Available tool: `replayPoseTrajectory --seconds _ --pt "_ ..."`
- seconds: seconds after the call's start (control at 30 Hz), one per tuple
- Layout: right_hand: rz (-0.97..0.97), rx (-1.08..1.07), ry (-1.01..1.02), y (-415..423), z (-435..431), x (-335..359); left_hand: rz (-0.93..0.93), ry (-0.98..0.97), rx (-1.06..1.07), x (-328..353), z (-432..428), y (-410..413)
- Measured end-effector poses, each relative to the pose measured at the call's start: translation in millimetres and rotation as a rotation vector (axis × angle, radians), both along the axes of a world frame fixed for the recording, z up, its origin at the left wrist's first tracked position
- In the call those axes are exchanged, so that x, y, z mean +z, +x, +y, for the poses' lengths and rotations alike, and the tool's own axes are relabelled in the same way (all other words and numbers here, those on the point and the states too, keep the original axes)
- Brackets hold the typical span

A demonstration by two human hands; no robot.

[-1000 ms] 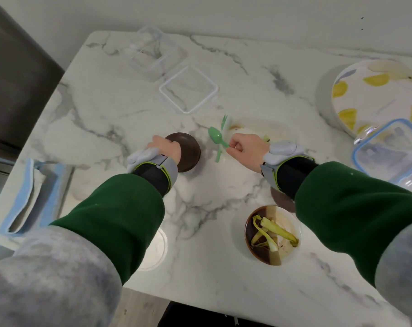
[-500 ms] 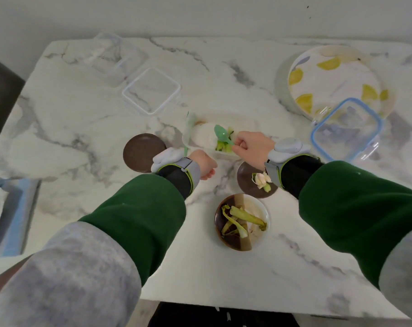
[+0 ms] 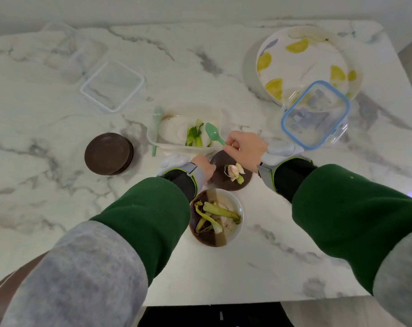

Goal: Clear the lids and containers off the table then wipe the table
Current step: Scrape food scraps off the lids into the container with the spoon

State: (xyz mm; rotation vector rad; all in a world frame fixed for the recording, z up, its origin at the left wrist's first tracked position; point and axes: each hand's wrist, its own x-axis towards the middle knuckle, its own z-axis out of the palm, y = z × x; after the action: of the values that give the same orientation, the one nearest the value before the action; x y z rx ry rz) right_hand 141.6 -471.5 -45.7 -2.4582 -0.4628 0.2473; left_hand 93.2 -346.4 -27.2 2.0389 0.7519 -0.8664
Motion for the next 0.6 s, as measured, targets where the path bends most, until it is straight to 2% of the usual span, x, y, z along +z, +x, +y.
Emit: replayPoseTrajectory --seconds 0.2,0.43,0.6 --pt "0.037 0.046 -0.004 6 6 7 -0.031 -0.115 0.151 4 6 -1" --pt "0.13 0.147 -0.047 11 29 24 0.032 -0.095 0.252 14 38 -19" --pt "0.151 0.196 -0.049 7 52 39 0.034 -0.192 0.385 29 65 -21"
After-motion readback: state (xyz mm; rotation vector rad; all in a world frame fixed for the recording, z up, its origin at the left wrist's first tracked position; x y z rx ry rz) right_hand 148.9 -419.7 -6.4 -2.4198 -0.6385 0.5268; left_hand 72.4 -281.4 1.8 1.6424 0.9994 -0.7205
